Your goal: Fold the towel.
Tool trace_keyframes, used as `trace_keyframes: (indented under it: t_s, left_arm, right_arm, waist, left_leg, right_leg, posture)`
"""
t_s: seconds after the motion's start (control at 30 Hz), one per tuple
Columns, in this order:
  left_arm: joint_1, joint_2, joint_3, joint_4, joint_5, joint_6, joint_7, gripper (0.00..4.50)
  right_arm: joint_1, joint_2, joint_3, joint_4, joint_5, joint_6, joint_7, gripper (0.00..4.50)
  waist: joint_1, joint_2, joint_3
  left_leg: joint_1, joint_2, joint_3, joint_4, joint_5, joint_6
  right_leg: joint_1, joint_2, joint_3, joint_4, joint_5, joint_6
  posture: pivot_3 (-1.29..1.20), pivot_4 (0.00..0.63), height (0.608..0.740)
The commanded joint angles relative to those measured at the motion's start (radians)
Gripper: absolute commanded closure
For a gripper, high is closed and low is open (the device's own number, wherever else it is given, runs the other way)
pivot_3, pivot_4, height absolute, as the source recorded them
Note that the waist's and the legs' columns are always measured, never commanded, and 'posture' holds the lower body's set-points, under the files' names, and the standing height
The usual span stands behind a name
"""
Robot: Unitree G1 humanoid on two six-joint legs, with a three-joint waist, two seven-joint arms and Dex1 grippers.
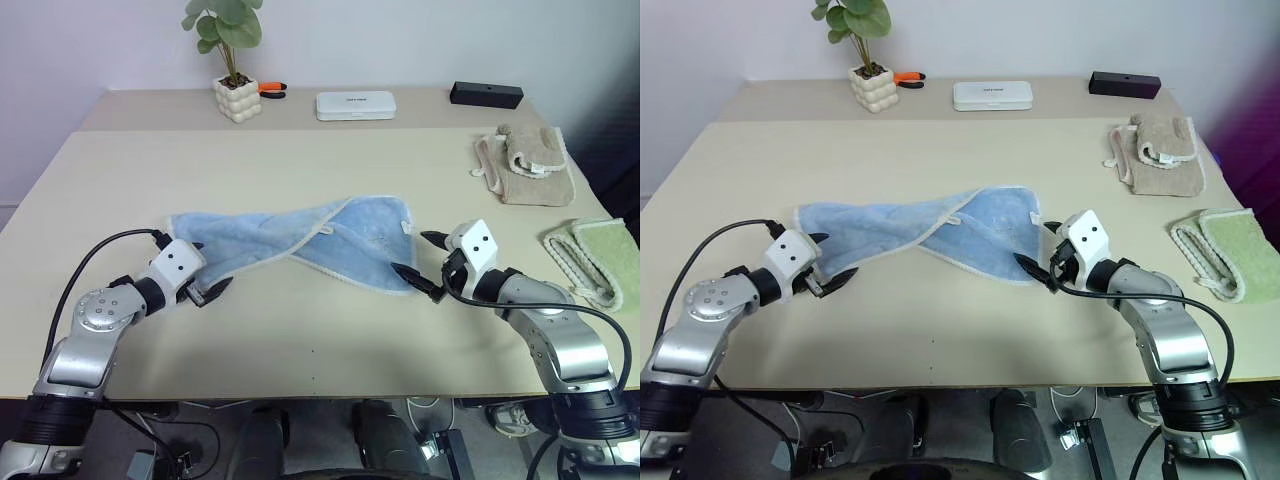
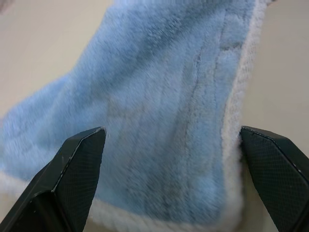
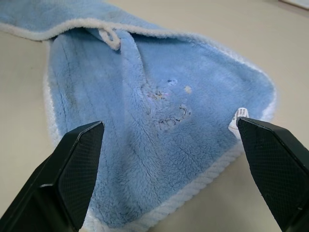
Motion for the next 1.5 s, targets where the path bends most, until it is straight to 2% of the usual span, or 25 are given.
trace_keyframes:
  t_s: [0.03, 0.2, 0.23, 0.27, 0.47, 0.57, 0.7, 0.9, 1.0, 1.13, 1.23, 1.33, 1.5]
  left_arm:
    - [0.001, 0.007, 0.0, 0.086, 0.058, -0.019, 0.035, 1.2]
    - [0.003, 0.019, 0.01, 0.1, 0.064, -0.055, 0.04, 3.62]
    - [0.003, 0.019, 0.011, 0.102, 0.064, -0.058, 0.04, 4.24]
    - [0.01, 0.019, 0.023, 0.093, 0.06, -0.064, 0.042, 4.46]
    - [0.098, 0.014, 0.116, -0.012, -0.009, -0.095, 0.033, 4.46]
    - [0.207, 0.05, 0.165, -0.071, -0.032, -0.122, -0.026, 4.46]
    - [0.33, 0.11, 0.231, -0.05, -0.026, -0.178, -0.078, 4.46]
    - [0.356, 0.122, 0.257, -0.018, -0.026, -0.209, -0.095, 4.46]
    - [0.364, 0.119, 0.246, -0.002, -0.01, -0.225, -0.096, 4.46]
    - [0.373, 0.11, 0.232, -0.014, -0.001, -0.224, -0.091, 4.46]
    - [0.385, 0.103, 0.223, -0.038, 0.005, -0.216, -0.083, 4.46]
    - [0.398, 0.093, 0.226, -0.071, 0.001, -0.194, -0.07, 4.5]
    - [0.432, 0.082, 0.239, -0.102, 0.004, -0.179, -0.055, 4.5]
  right_arm:
    - [0.001, 0.015, -0.012, -0.056, 0.007, 0.001, -0.022, 0.0]
    - [-0.007, 0.028, 0.006, -0.062, 0.002, 0.004, -0.028, 0.0]
    - [-0.008, 0.029, 0.007, -0.062, 0.002, 0.004, -0.028, 0.0]
    - [-0.019, 0.03, 0.013, -0.056, -0.001, 0.003, -0.026, 0.0]
    - [-0.112, 0.009, 0.063, 0.02, -0.056, -0.033, 0.0, 0.0]
    - [-0.211, 0.003, 0.09, 0.118, -0.115, -0.084, 0.002, 0.0]
    - [-0.383, -0.008, 0.164, 0.348, -0.233, -0.234, 0.028, 0.0]
    - [-0.528, -0.005, 0.238, 0.609, -0.345, -0.452, 0.069, 0.0]
    - [-0.656, 0.012, 0.333, 0.831, -0.463, -0.652, 0.072, 0.0]
    - [-0.814, 0.068, 0.413, 1.094, -0.594, -0.832, -0.015, 0.0]
    - [-0.923, 0.126, 0.451, 1.274, -0.659, -0.884, -0.068, 0.0]
    - [-0.972, 0.155, 0.473, 1.378, -0.696, -0.925, -0.072, 0.88]
    - [-0.985, 0.156, 0.458, 1.417, -0.7, -0.983, -0.057, 3.32]
  waist:
    - [-0.001, 0.0, 0.0]
    - [-0.006, 0.0, 0.0]
    - [-0.006, 0.0, 0.0]
    - [-0.006, 0.0, 0.0]
    - [-0.016, -0.001, 0.001]
    - [-0.021, -0.002, 0.002]
    - [-0.027, -0.002, 0.003]
    - [-0.027, -0.002, 0.003]
    - [-0.031, 0.0, 0.004]
    - [-0.036, 0.001, 0.005]
    - [-0.036, 0.002, 0.005]
    - [-0.032, 0.002, 0.005]
    - [-0.031, 0.003, 0.006]
  left_leg:
    - [0.0, 0.0, 0.0, 0.0, 0.001, 0.001]
    - [0.001, 0.0, 0.0, 0.0, 0.002, 0.003]
    - [0.001, 0.0, 0.0, -0.001, 0.002, 0.003]
    - [0.001, 0.0, 0.0, -0.001, 0.002, 0.003]
    - [-0.001, 0.0, 0.0, -0.001, 0.002, 0.003]
    - [-0.002, 0.0, 0.0, -0.002, 0.002, 0.003]
    - [-0.002, 0.0, 0.001, -0.003, 0.002, 0.003]
    - [-0.002, 0.0, 0.001, -0.004, 0.002, 0.003]
    - [-0.002, 0.0, 0.002, -0.003, 0.002, 0.003]
    - [-0.001, 0.001, 0.001, -0.004, 0.002, 0.003]
    - [-0.001, 0.001, 0.001, -0.004, 0.002, 0.003]
    - [-0.001, 0.001, 0.001, -0.004, 0.002, 0.003]
    - [-0.002, 0.0, 0.002, -0.005, 0.002, 0.003]
  right_leg:
    - [0.0, 0.0, 0.0, 0.0, 0.0, -0.001]
    - [-0.001, 0.001, 0.0, 0.001, 0.002, -0.003]
    - [-0.001, 0.001, 0.0, 0.001, 0.002, -0.003]
    - [-0.001, 0.001, 0.0, 0.001, 0.002, -0.003]
    - [-0.003, 0.001, 0.0, 0.001, 0.002, -0.003]
    - [-0.004, 0.001, 0.0, 0.001, 0.002, -0.003]
    - [-0.006, 0.0, 0.001, 0.001, 0.002, -0.003]
    - [-0.006, 0.0, 0.0, 0.0, 0.002, -0.004]
    - [-0.006, 0.0, 0.0, 0.001, 0.002, -0.003]
    - [-0.007, 0.001, 0.001, 0.003, 0.003, -0.004]
    - [-0.007, 0.0, 0.001, 0.003, 0.003, -0.004]
    - [-0.007, 0.0, 0.001, 0.003, 0.003, -0.004]
    - [-0.007, -0.001, 0.001, 0.002, 0.003, -0.003]
  posture:
    - [0.0, 0.15, 0.734]
    - [0.0, 0.15, 0.734]
    - [0.0, 0.15, 0.734]
    - [0.0, 0.15, 0.734]
    - [0.0, 0.15, 0.734]
    - [0.0, 0.15, 0.734]
    - [0.0, 0.15, 0.734]
    - [0.0, 0.15, 0.734]
    - [0.0, 0.15, 0.734]
    - [0.0, 0.15, 0.734]
    - [0.0, 0.15, 0.734]
    - [0.0, 0.15, 0.734]
    - [0.0, 0.15, 0.734]
